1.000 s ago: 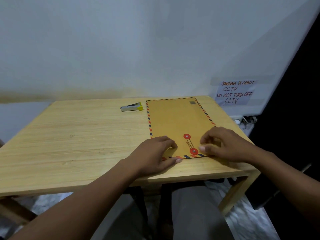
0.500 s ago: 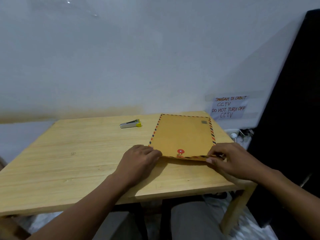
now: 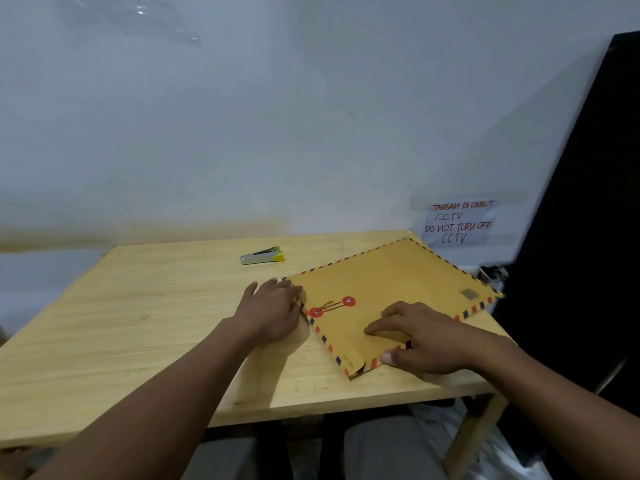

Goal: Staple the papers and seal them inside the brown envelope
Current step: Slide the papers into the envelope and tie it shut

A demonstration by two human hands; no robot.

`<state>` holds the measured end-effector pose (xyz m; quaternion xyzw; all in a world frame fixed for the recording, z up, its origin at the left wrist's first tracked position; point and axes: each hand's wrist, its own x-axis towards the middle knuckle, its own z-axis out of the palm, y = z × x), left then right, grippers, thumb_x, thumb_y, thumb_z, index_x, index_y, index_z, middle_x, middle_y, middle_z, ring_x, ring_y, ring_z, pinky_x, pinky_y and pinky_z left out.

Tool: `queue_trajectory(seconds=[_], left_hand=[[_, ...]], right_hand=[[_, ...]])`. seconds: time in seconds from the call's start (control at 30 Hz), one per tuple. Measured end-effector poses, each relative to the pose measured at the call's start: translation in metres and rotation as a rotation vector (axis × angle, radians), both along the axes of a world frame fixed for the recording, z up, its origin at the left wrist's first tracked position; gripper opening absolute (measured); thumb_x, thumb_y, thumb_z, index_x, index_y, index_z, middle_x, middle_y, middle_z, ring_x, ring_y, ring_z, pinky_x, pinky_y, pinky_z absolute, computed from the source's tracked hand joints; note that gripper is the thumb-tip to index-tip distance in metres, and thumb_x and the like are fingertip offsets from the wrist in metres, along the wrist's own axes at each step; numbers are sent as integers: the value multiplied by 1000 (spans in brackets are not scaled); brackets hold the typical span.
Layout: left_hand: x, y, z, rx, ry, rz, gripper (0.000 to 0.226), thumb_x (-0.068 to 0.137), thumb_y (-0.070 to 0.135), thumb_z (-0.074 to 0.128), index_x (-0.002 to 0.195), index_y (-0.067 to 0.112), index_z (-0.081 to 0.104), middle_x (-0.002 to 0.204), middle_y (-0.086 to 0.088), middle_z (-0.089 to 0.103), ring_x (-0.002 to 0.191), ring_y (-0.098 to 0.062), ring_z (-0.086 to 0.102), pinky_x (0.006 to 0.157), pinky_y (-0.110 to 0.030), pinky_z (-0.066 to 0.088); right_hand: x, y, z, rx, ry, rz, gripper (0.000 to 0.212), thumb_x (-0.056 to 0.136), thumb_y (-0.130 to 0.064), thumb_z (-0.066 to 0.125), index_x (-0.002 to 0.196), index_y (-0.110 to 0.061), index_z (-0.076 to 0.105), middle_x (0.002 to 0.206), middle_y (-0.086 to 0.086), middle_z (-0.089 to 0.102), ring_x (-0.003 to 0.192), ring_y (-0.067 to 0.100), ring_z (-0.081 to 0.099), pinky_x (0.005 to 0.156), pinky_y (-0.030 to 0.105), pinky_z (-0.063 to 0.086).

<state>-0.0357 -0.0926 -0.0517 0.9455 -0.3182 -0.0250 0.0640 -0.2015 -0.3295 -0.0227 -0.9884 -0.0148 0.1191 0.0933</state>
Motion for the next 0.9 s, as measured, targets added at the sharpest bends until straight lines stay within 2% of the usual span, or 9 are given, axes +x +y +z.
queue_trajectory(seconds=[0.07, 0.13, 0.23, 0.37, 0.43, 0.57, 0.63, 0.73, 0.9], left_hand=[[-4, -4, 1, -77, -20, 18, 50, 101, 37, 40, 150, 29, 40, 159, -1, 35, 148, -25, 28, 119, -47, 23], [-11, -6, 2, -182, -89, -15, 45, 97, 39, 48, 140, 31, 50, 147, -1, 46, 136, -25, 41, 109, -44, 35], [-23, -10, 3, -281, -93, -124, 32, 93, 45, 53, 122, 34, 59, 126, 3, 55, 118, -20, 49, 97, -40, 42], [-34, -14, -4, -134, -92, -221, 40, 94, 55, 42, 122, 36, 63, 130, 7, 59, 121, -16, 50, 100, -39, 40], [-34, -15, -8, -80, -120, -192, 48, 95, 60, 36, 130, 37, 59, 137, 9, 57, 127, -15, 48, 107, -40, 36], [-31, -22, -4, 36, -233, -120, 62, 91, 71, 29, 133, 34, 57, 140, 5, 54, 139, -20, 37, 117, -50, 21], [-32, -27, -4, 92, -268, -77, 67, 90, 73, 26, 134, 33, 56, 141, 2, 52, 140, -23, 35, 117, -54, 17], [-29, -31, -6, 118, -273, 2, 64, 93, 68, 25, 137, 30, 52, 143, 0, 49, 139, -26, 36, 115, -55, 18], [-17, -27, -12, 89, -183, 63, 60, 97, 64, 24, 144, 31, 41, 146, -1, 47, 136, -28, 43, 113, -54, 27]], right_hand=[[6, 4, 1, -77, 7, -17, 59, 90, -64, 49, 146, -52, 33, 145, -4, 38, 129, 20, 38, 103, 40, 40], [13, 14, -1, -84, 7, -60, 61, 92, -61, 49, 149, -48, 32, 140, 2, 37, 122, 24, 47, 98, 36, 43], [31, 28, -5, -90, -31, -131, 60, 94, -59, 47, 148, -36, 38, 139, 9, 37, 119, 30, 52, 93, 38, 46], [59, 32, -9, 71, -18, -160, 51, 97, -52, 47, 138, -21, 52, 139, 8, 52, 119, 24, 53, 94, 36, 47], [64, 25, -8, 151, -39, -185, 52, 97, -50, 49, 142, -23, 51, 143, 5, 52, 127, 23, 48, 103, 38, 44], [50, 3, -10, -41, -46, -154, 65, 90, -61, 51, 149, -39, 35, 153, -5, 33, 141, 22, 27, 112, 49, 31], [42, -2, -19, 9, -61, -127, 69, 91, -62, 49, 153, -39, 28, 159, -8, 25, 147, 18, 20, 117, 48, 25], [38, -3, -30, 137, -161, -109, 67, 93, -61, 47, 153, -37, 29, 164, -9, 19, 152, 11, 8, 123, 47, 13], [50, -1, -39, 36, -163, -148, 69, 90, -71, 39, 151, -41, 28, 165, -6, 20, 153, 17, 10, 122, 51, 15]])
